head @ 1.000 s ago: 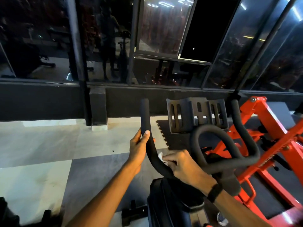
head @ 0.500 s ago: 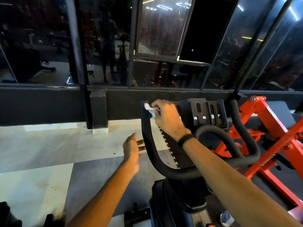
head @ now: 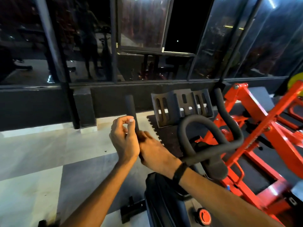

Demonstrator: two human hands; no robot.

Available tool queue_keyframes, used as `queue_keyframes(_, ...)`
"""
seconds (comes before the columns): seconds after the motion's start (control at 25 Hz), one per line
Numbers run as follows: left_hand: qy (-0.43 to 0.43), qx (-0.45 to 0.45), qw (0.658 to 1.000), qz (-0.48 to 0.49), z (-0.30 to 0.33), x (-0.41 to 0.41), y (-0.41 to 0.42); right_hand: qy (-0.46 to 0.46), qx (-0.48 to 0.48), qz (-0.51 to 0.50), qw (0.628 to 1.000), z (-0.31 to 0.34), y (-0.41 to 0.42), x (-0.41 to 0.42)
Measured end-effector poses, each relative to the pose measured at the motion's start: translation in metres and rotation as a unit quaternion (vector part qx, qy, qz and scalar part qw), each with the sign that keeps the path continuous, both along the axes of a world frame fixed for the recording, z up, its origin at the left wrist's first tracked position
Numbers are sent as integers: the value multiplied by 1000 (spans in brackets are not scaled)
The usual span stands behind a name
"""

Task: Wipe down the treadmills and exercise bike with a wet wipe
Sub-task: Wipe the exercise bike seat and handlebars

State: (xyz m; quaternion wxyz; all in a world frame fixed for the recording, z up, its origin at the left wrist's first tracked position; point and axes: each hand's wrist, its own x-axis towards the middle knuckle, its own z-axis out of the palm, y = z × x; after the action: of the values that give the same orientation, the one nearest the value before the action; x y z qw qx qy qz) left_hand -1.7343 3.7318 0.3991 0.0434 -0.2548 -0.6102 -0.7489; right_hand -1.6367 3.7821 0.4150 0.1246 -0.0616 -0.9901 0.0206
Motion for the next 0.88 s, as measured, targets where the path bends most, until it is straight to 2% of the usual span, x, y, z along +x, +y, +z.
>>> queue_keyframes(0.2,92,-27,988,-121,-2,29,18,44,-47,60,996,-22,3,91)
queue_keyframes(0.36,98,-102,967,-211,-4,55,44,91,-113,-85,986,-19,39,167)
queue_keyframes(0.44,65,-146,956,-247,-8,64,55,161,-110,-151,969,-15,64,197)
queue_keyframes(0.52,20,-175,947,-269,-13,66,64,271,-98,-271,919,-12,88,219)
queue_keyframes(0.6,-20,-191,942,-277,-15,64,68,376,-108,-403,828,-17,102,223)
queue_keyframes(0.64,-40,-190,940,-281,-15,63,68,406,-122,-432,796,-20,101,213)
queue_keyframes(0.68,-56,-188,938,-286,-14,62,67,419,-135,-432,787,-26,94,199)
queue_keyframes(0.88,-95,-197,931,-294,-13,63,68,412,-175,-371,813,-49,16,137)
